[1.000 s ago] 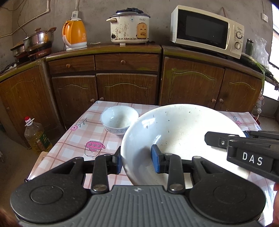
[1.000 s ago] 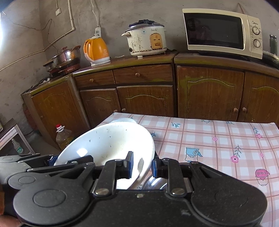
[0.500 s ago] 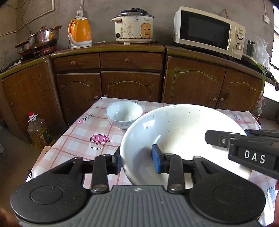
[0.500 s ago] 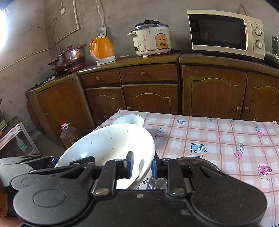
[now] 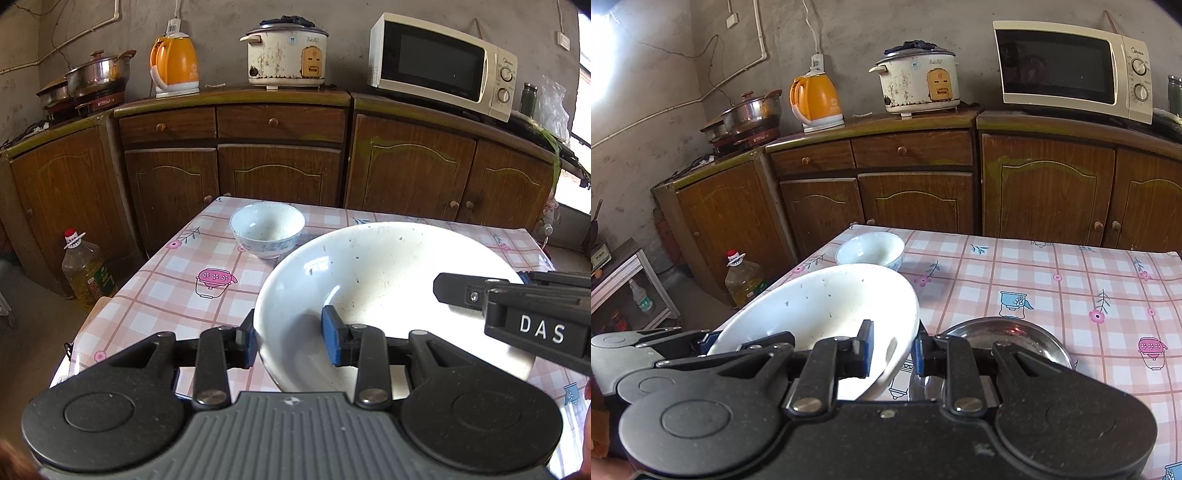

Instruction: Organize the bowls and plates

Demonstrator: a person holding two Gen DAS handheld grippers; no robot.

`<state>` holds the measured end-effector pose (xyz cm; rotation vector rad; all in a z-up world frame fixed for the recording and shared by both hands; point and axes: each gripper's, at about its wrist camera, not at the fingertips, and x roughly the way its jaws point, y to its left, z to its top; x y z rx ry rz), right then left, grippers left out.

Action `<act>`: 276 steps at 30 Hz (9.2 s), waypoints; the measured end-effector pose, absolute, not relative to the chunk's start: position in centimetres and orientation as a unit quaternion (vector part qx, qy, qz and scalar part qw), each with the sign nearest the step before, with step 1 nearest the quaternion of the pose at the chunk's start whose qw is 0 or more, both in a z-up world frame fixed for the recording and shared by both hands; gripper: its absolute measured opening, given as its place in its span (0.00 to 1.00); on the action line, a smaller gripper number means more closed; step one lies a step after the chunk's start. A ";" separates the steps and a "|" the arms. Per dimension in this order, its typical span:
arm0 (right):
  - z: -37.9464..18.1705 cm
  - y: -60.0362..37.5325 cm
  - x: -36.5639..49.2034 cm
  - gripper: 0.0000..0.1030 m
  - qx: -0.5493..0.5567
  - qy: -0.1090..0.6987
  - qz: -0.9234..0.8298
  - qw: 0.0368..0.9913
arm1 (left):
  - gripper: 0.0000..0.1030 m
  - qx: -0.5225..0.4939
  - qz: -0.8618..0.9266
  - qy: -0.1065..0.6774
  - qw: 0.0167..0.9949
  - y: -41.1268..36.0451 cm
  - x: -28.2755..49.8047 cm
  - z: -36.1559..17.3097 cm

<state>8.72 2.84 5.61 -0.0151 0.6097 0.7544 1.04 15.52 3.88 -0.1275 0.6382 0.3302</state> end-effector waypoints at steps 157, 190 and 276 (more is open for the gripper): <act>0.9 -6.8 1.6 0.27 0.002 0.334 0.373 0.866 | 0.33 -0.053 0.103 0.350 0.930 7.7 -6.5 0.2; -0.2 -9.6 0.9 0.27 0.003 0.339 0.341 0.877 | 0.33 -0.051 0.070 0.364 0.927 5.4 -5.6 -1.0; -7.6 -11.5 4.8 0.21 0.014 0.448 0.292 0.845 | 0.42 0.072 0.038 0.398 0.914 0.7 -1.7 -6.4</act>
